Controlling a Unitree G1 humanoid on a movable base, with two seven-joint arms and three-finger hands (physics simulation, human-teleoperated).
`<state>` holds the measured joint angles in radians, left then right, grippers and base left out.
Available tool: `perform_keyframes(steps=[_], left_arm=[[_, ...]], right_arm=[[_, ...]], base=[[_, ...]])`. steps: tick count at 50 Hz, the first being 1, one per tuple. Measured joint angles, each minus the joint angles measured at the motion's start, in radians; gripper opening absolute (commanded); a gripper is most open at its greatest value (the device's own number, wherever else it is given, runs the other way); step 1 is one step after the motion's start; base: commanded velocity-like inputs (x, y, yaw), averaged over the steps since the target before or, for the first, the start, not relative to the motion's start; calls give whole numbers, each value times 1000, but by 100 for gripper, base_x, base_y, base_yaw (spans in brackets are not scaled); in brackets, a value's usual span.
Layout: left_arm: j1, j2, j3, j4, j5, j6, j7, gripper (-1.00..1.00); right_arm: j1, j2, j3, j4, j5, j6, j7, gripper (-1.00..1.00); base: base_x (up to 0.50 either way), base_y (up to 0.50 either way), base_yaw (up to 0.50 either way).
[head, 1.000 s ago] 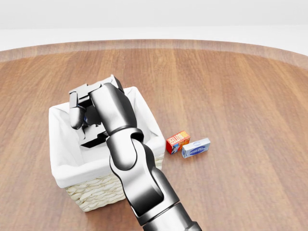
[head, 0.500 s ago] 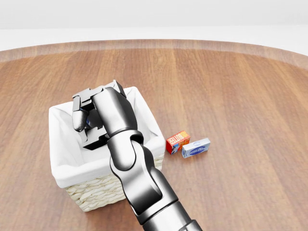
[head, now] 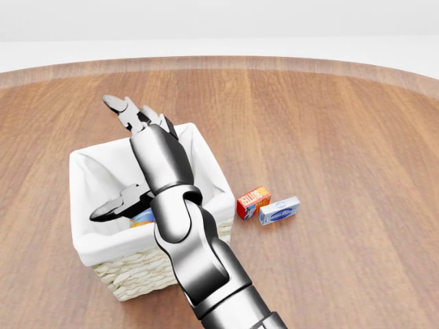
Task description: Pick up the alphabet soup and put it in the basket.
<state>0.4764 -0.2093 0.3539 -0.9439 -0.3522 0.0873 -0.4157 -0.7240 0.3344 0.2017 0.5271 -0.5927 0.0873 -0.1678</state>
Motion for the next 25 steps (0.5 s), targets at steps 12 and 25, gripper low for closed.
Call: perform_keyframes(steps=[12, 25], left_arm=[[-1, 1, 1, 0, 0, 0, 1, 100], [0, -1, 1, 2, -1, 0, -1, 100]], right_arm=[[-1, 2, 1, 2, -1, 0, 0, 100], [4, 5, 3, -4, -3, 0, 4, 100]], base=[[0, 0, 0], [0, 0, 0]])
